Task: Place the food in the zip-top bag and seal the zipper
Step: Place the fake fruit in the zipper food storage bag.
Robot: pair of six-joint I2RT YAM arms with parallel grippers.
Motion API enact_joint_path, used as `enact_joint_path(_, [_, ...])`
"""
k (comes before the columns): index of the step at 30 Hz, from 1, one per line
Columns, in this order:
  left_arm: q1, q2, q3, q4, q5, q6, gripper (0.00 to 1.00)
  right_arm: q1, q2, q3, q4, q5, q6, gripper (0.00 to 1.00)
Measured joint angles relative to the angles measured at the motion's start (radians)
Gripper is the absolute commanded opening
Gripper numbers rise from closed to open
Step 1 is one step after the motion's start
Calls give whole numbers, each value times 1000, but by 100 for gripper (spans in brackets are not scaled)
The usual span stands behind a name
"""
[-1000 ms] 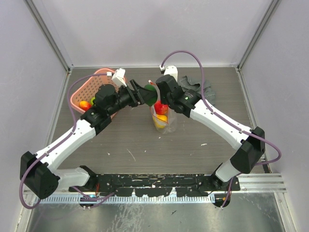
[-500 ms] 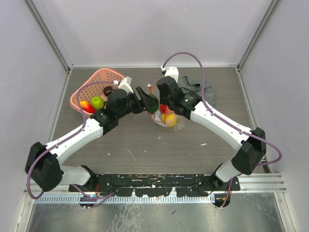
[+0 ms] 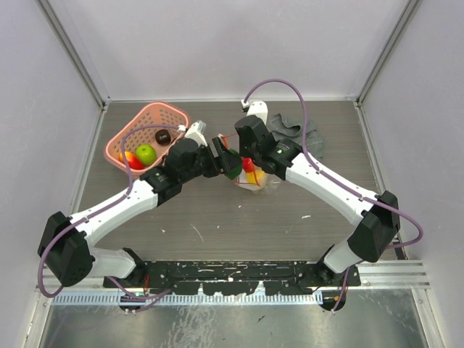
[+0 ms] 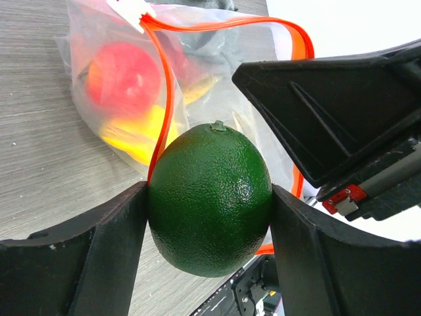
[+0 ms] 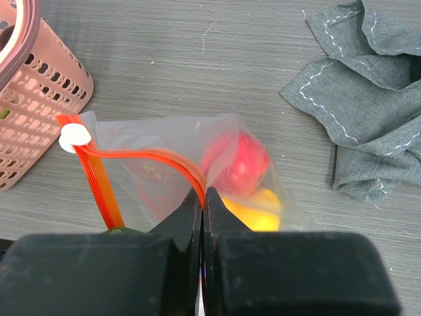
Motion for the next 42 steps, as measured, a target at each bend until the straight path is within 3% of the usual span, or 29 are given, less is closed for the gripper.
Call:
enact_joint_path(4, [-18, 5, 3, 0, 1, -2, 69, 0, 0, -4, 8, -9, 5, 3])
enact_joint_path(8, [-21, 9, 4, -1, -7, -20, 55, 0, 0, -9, 23, -20, 18, 3])
enact_joint_path(13, [-22, -37, -4, -23, -75, -35, 46, 0, -20, -63, 61, -51, 52, 2])
enact_joint_path(20, [-22, -60, 33, -141, -198, 18, 40, 0, -74, -83, 90, -107, 80, 2])
enact_joint_path(32, [-24, 10, 53, -306, -288, 102, 42, 2, -141, -168, 159, -170, 115, 2])
enact_joint_path(42, [-24, -114, 69, -318, -233, 97, 44, 2, -140, -229, 227, -182, 148, 1])
